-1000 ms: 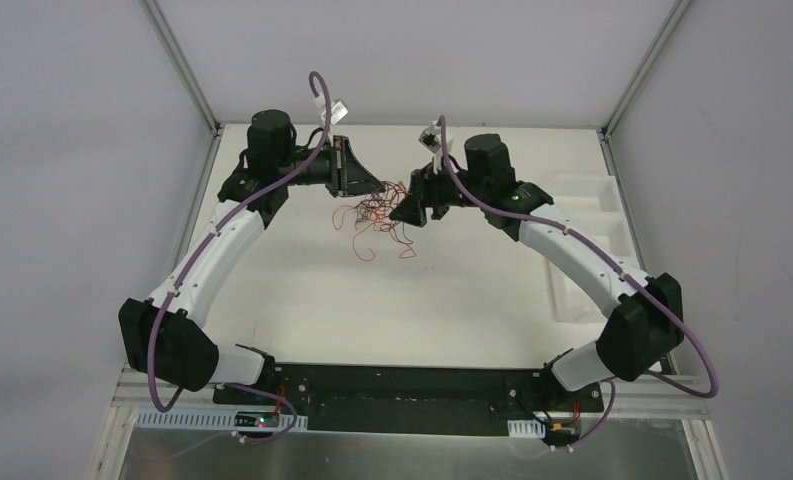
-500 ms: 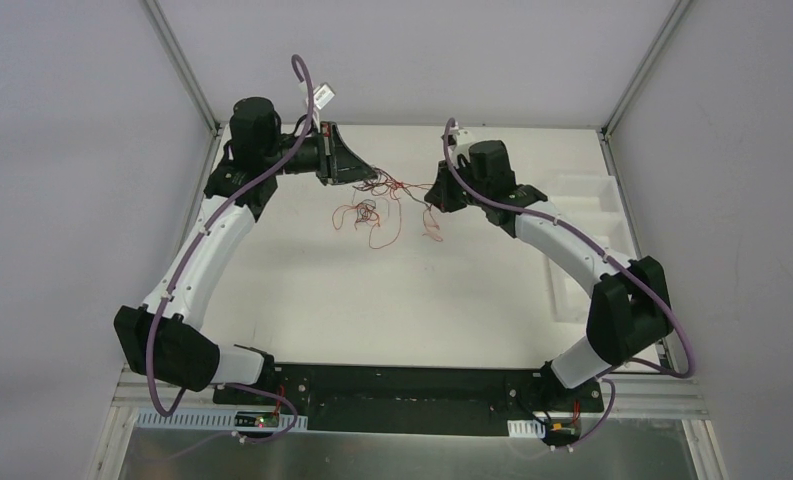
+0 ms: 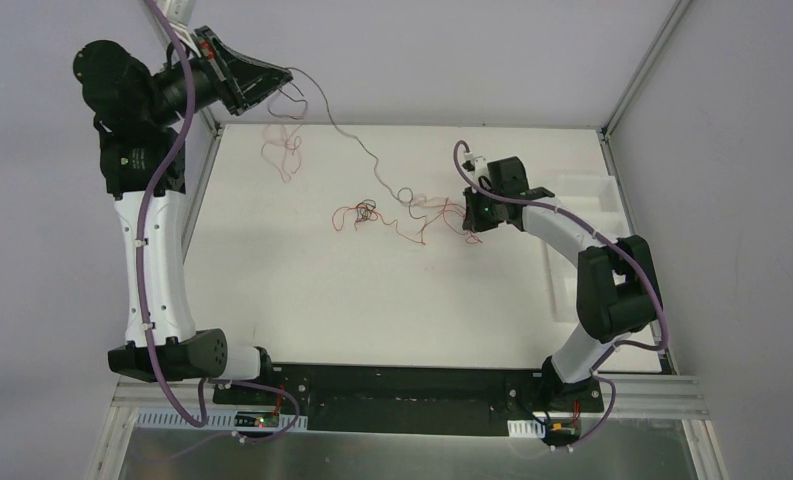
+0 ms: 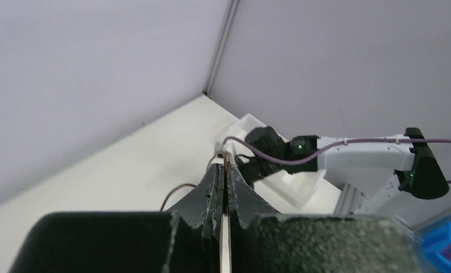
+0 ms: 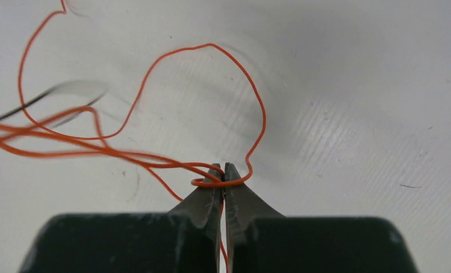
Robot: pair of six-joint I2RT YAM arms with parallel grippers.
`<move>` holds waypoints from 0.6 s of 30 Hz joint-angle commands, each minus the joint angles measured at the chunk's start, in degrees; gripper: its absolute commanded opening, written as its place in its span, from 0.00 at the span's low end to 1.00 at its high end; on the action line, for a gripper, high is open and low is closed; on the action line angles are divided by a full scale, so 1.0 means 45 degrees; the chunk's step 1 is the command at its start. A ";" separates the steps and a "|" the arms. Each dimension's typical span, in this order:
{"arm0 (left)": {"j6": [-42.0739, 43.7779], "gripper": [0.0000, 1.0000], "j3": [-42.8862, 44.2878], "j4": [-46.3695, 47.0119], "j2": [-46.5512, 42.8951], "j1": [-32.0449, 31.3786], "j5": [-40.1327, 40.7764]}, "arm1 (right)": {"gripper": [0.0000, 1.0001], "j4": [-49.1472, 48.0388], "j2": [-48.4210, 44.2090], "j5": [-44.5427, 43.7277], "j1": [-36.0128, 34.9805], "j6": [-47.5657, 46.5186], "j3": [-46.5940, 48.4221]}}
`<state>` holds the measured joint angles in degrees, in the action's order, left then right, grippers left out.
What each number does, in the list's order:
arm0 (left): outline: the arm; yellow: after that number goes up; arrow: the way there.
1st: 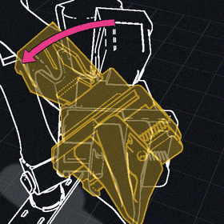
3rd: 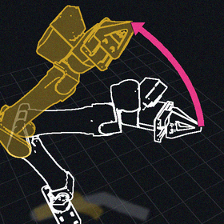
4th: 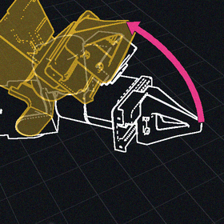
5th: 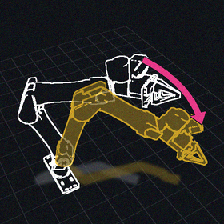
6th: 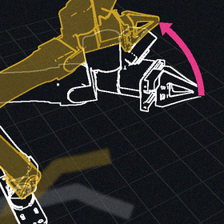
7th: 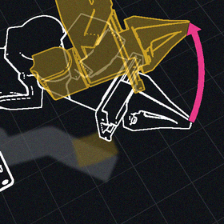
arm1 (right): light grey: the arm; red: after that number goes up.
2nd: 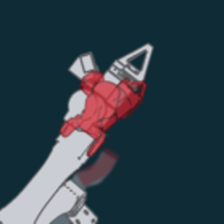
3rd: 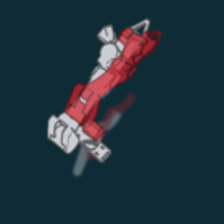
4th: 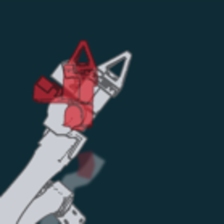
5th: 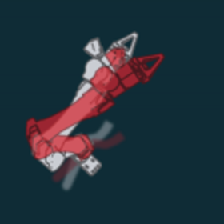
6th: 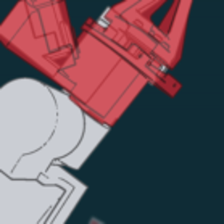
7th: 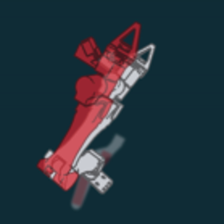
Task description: Untangle the cables
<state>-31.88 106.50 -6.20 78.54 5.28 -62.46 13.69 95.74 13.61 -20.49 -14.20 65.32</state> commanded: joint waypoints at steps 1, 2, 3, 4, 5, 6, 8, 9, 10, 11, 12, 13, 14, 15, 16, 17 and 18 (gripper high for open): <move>-0.0139 0.00 0.1586 0.0933 0.0204 0.0771 0.0988 | 0.00 0.0959 0.0138 -0.0016 0.0150 -0.0829 0.0019; 0.0012 0.00 0.1858 0.0867 0.0220 0.0955 0.1464 | 0.00 0.1083 0.0206 0.0045 0.0187 -0.0893 0.0065; 0.0126 0.00 0.2073 0.0857 0.0222 0.1122 0.2071 | 0.00 0.1206 0.0303 0.0060 0.0224 -0.0933 0.0142; 0.0233 0.00 0.2254 0.0792 0.0254 0.1221 0.2403 | 0.00 0.1282 0.0374 0.0077 0.0257 -0.0957 0.0193; 0.0346 0.00 0.2433 0.0589 0.0314 0.1243 0.2559 | 0.00 0.1358 0.0426 0.0159 0.0298 -0.0951 0.0265; 0.0529 0.00 0.2538 0.0343 0.0350 0.1265 0.2598 | 0.00 0.1428 0.0482 0.0214 0.0323 -0.0947 0.0352; 0.1289 0.00 0.2471 -0.0511 0.0220 0.1311 0.3351 | 0.00 0.1545 0.0556 0.0228 0.0332 -0.0944 0.0545; 0.1689 0.00 0.2323 -0.0976 0.0078 0.1357 0.4074 | 0.00 0.1595 0.0586 0.0247 0.0361 -0.0934 0.0629; 0.2005 0.00 0.2141 -0.1356 -0.0050 0.1416 0.4917 | 0.00 0.1677 0.0624 0.0234 0.0363 -0.0933 0.0705; 0.2340 0.00 0.1984 -0.1733 -0.0191 0.1485 0.5837 | 0.00 0.1744 0.0668 0.0221 0.0399 -0.0938 0.0747; 0.2763 0.00 0.1938 -0.2171 -0.0281 0.1552 0.6897 | 0.00 0.1823 0.0695 0.0219 0.0438 -0.0956 0.0742; 0.3202 0.00 0.1995 -0.2648 -0.0278 0.1607 0.7855 | 0.00 0.1933 0.0725 0.0243 0.0480 -0.0992 0.0756; 0.3625 0.00 0.2061 -0.3086 -0.0244 0.1660 0.8688 | 0.00 0.2057 0.0744 0.0256 0.0519 -0.1062 0.0746; 0.3973 0.00 0.2091 -0.3512 -0.0214 0.1679 0.9492 | 0.00 0.2218 0.0770 0.0257 0.0568 -0.1103 0.0747; 0.4288 0.00 0.2053 -0.3824 -0.0192 0.1713 1.0220 | 0.00 0.2356 0.0774 0.0289 0.0603 -0.1135 0.0727; 0.4660 0.00 0.1990 -0.4097 -0.0162 0.1729 1.1007 | 0.00 0.2449 0.0762 0.0323 0.0656 -0.1171 0.0678; 0.4911 0.00 0.1990 -0.4327 -0.0100 0.1749 1.1728 | 0.00 0.2492 0.0734 0.0292 0.0707 -0.1195 0.0621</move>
<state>-18.11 115.37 -19.59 79.09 12.51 -27.77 21.56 99.09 14.24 -18.33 -18.13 66.35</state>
